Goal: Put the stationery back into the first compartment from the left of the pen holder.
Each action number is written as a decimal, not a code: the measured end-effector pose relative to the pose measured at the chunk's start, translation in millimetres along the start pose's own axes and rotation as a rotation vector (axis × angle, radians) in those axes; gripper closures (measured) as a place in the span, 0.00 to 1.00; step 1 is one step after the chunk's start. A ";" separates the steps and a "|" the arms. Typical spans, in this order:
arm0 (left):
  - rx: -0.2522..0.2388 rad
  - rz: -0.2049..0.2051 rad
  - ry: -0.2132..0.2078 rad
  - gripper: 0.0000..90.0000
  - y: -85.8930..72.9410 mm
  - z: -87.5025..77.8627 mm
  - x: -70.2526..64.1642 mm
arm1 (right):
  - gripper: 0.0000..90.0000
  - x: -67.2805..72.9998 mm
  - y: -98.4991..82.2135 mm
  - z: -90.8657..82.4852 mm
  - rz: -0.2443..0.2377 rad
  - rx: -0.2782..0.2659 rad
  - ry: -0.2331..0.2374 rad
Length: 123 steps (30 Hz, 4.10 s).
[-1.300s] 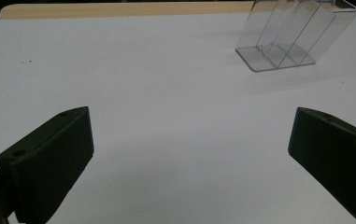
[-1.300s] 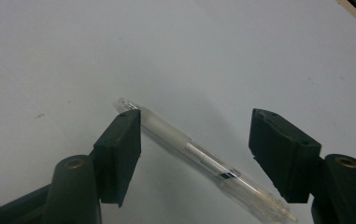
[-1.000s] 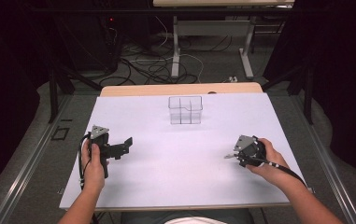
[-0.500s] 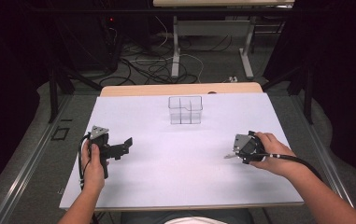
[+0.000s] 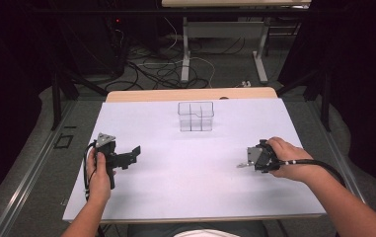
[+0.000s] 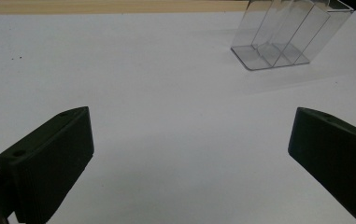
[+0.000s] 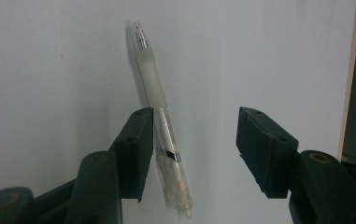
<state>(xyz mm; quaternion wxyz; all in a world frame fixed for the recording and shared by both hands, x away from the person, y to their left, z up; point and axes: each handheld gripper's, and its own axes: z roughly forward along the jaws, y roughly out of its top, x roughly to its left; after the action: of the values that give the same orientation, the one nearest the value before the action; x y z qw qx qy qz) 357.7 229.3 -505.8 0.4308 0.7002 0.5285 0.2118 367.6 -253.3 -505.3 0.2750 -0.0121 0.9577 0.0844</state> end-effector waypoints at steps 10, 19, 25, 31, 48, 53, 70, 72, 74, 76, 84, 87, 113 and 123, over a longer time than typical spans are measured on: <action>0.004 0.002 -0.005 0.00 0.0 0.1 -0.4 | 0.59 -3.2 -1.2 1.3 -0.051 0.027 0.063; 0.006 -0.001 -0.006 0.00 -0.4 0.4 -0.4 | 0.66 -6.4 0.8 3.3 -0.081 0.048 0.124; 0.004 -0.003 -0.010 0.00 -0.9 1.5 -0.8 | 0.68 -5.8 3.3 9.8 -0.111 0.048 0.135; 0.013 -0.003 -0.013 0.00 -1.0 1.1 0.0 | 0.72 -3.0 7.0 19.5 -0.126 0.045 0.140; 0.014 -0.007 -0.012 0.00 -1.3 1.3 0.8 | 0.82 0.8 19.3 34.7 -0.201 0.074 0.156; 0.015 -0.007 -0.014 0.00 -1.4 1.6 0.5 | 0.88 2.3 20.0 35.3 -0.205 0.085 0.165; 0.019 -0.009 -0.014 0.00 -1.6 1.9 0.7 | 0.89 2.5 23.2 32.3 -0.187 0.093 0.156; 0.020 -0.010 -0.015 0.00 -1.7 2.0 0.6 | 0.89 1.7 22.8 33.4 -0.179 0.052 0.118; 0.020 -0.010 -0.015 0.00 -1.6 1.9 0.5 | 0.89 -1.8 25.8 29.0 -0.169 0.091 0.138; 0.018 -0.010 -0.014 0.00 -1.5 1.9 0.5 | 0.89 -3.5 27.3 27.1 -0.158 0.076 0.113; 0.023 -0.006 -0.016 0.00 -1.8 2.3 0.4 | 0.89 -10.3 36.8 19.7 -0.111 0.001 0.001; 0.023 -0.007 -0.016 0.00 -1.9 2.5 0.4 | 0.89 -12.6 41.1 17.4 -0.068 -0.066 -0.064; 0.023 -0.002 -0.016 0.00 -1.7 3.1 -0.1 | 0.89 -56.2 71.4 -23.1 0.405 -0.462 -0.080; 0.024 -0.007 -0.018 0.00 -1.4 2.9 0.4 | 0.89 -78.1 89.7 -29.0 0.510 -0.577 -0.059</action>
<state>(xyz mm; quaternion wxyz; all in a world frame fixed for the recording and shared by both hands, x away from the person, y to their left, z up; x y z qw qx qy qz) 359.3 228.7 -508.6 0.4277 0.7053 0.5297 0.1975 412.3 -171.6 -425.9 0.2579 0.1521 0.8585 0.4163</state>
